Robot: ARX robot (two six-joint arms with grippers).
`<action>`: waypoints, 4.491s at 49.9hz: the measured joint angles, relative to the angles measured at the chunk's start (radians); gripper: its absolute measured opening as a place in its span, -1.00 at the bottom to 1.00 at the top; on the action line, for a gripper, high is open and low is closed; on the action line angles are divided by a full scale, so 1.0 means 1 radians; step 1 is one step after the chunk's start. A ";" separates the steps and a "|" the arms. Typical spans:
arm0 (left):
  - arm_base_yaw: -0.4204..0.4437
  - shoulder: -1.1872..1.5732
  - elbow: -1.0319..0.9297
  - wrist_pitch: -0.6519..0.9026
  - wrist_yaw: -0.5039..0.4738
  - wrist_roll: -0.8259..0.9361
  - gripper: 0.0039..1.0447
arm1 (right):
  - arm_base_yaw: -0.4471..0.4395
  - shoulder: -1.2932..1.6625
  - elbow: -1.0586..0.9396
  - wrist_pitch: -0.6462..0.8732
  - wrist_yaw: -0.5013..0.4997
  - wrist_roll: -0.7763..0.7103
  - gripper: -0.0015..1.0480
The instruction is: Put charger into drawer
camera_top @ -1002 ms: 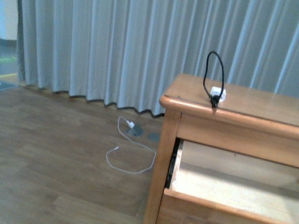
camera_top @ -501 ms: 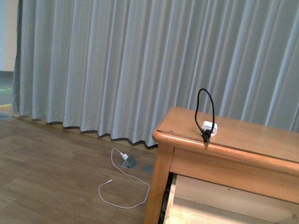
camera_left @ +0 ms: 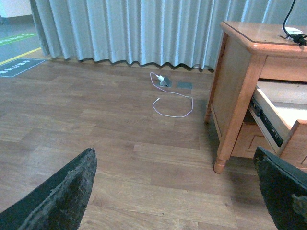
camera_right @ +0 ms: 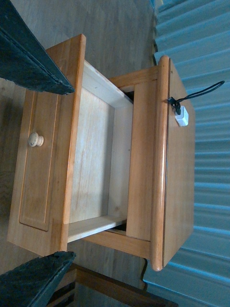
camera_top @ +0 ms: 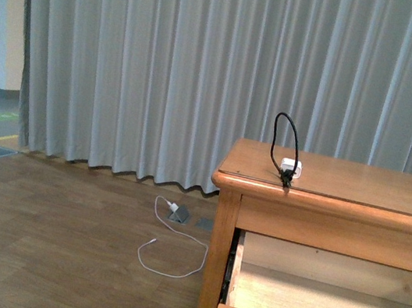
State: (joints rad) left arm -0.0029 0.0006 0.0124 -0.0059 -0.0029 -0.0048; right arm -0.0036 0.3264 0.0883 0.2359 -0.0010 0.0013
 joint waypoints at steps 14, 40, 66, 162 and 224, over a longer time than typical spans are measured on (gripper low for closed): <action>-0.226 0.297 0.076 0.100 -0.445 -0.182 0.89 | 0.000 0.000 0.000 0.000 0.000 0.000 0.85; -0.416 1.549 1.025 0.396 -0.351 -0.123 0.89 | 0.000 0.000 0.000 0.000 0.000 0.000 0.85; -0.557 2.375 2.103 0.086 -0.338 -0.119 0.89 | 0.000 0.000 0.000 0.000 0.000 0.000 0.85; -0.521 1.867 1.481 0.165 -0.072 -0.189 -0.89 | 0.000 0.000 0.000 0.000 0.000 0.000 0.85; -0.312 1.372 0.953 0.267 -0.106 -0.056 0.89 | 0.000 0.000 0.000 0.000 0.000 0.000 0.85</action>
State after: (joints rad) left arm -0.3149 1.3724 0.9653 0.2611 -0.1093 -0.0605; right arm -0.0036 0.3260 0.0883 0.2356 -0.0010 0.0010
